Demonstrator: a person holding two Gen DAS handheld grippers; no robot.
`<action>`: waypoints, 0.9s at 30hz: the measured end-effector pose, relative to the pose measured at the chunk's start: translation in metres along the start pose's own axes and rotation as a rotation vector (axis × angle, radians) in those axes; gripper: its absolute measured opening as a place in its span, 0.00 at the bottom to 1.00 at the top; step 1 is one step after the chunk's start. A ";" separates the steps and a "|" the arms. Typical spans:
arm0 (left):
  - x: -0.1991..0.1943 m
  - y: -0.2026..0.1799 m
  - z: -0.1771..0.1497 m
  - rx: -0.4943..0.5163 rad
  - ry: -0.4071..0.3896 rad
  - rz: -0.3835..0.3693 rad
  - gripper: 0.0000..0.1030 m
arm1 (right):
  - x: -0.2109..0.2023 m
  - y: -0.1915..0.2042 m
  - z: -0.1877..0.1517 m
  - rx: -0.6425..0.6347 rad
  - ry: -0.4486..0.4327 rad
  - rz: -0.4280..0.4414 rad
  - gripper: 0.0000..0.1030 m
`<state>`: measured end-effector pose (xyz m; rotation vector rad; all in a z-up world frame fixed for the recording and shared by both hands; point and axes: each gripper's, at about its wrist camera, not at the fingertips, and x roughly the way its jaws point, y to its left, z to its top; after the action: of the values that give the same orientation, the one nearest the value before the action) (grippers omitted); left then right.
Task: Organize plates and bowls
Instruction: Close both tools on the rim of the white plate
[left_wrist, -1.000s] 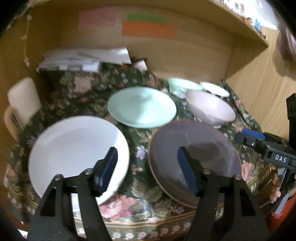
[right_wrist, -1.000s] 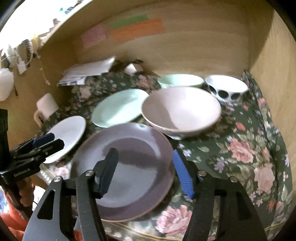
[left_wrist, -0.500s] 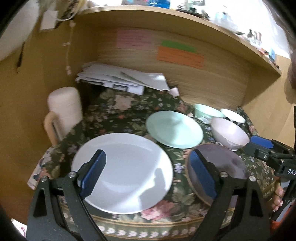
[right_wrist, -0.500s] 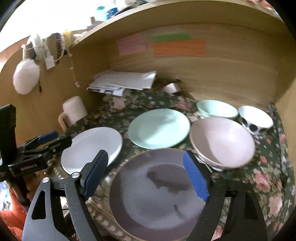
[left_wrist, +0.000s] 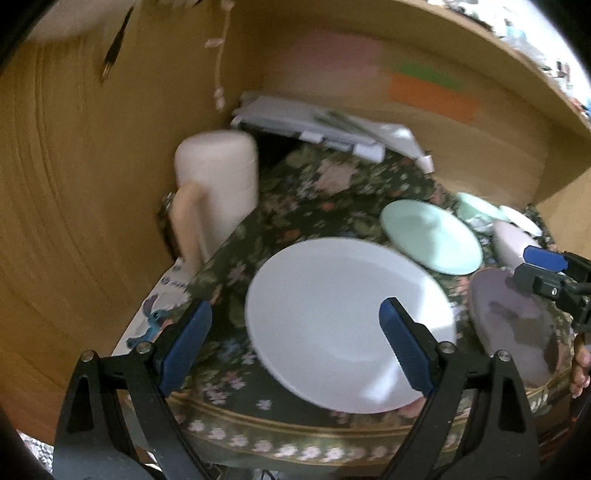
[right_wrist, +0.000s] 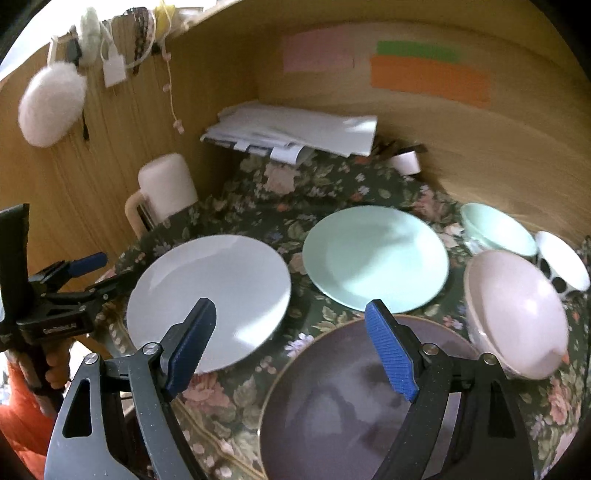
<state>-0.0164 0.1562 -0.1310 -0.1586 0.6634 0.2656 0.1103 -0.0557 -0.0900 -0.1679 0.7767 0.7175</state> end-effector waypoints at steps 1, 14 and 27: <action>0.004 0.005 -0.001 -0.007 0.011 0.000 0.90 | 0.006 0.001 0.002 -0.002 0.013 0.004 0.78; 0.037 0.036 -0.016 -0.030 0.103 -0.052 0.72 | 0.074 0.006 0.014 0.002 0.173 0.016 0.69; 0.059 0.042 -0.019 -0.062 0.190 -0.141 0.41 | 0.107 0.002 0.015 0.015 0.298 0.062 0.38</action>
<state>0.0046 0.2035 -0.1857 -0.2917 0.8294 0.1366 0.1703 0.0083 -0.1525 -0.2418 1.0754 0.7551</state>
